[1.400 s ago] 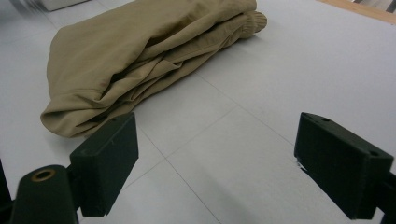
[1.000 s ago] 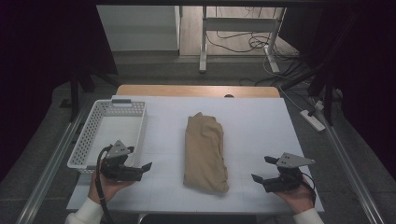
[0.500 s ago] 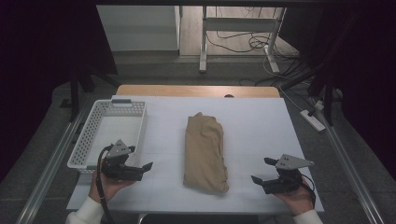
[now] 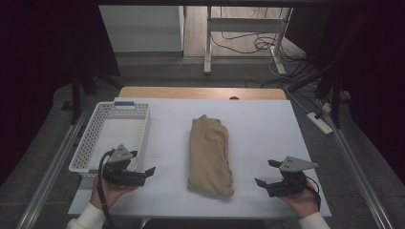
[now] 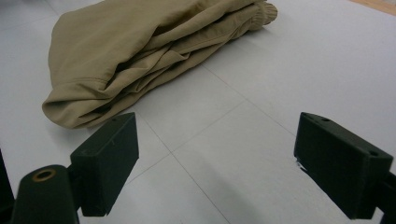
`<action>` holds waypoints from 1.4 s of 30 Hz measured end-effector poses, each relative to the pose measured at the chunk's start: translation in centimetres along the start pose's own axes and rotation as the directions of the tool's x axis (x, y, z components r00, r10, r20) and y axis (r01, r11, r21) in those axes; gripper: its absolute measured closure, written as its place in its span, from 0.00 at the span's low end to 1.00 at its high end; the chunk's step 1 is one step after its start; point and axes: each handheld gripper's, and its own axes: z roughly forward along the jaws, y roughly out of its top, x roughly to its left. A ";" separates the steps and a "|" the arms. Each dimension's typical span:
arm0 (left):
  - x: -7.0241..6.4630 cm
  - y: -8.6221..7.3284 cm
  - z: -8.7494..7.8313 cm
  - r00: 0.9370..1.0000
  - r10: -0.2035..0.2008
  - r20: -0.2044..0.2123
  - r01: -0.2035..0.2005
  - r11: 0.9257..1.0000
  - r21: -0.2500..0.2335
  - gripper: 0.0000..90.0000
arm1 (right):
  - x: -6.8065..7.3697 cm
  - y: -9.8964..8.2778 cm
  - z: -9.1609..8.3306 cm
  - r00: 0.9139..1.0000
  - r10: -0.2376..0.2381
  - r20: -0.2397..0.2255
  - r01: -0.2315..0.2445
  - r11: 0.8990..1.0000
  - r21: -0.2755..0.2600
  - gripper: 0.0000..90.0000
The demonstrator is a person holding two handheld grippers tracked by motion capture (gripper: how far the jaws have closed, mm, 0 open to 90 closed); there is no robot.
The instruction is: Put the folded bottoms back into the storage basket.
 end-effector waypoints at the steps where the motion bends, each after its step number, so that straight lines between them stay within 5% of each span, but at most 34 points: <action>1: 0.0 0.0 0.0 1.000 0.000 -0.001 0.000 1.000 -0.004 0.10 | 0.0 0.0 0.0 1.000 -0.001 -0.001 0.001 1.000 0.001 0.15; 11: -0.2 0.0 -0.1 1.000 0.002 -0.001 -0.002 1.000 -0.005 0.10 | 1.0 1.5 -0.2 0.999 -0.031 -0.015 0.030 0.999 -0.044 0.16; 42: -0.1 0.0 0.0 1.000 0.002 0.006 -0.002 1.000 0.000 0.10 | 5.5 3.8 2.8 0.984 -0.094 -0.154 0.092 0.996 -0.016 0.16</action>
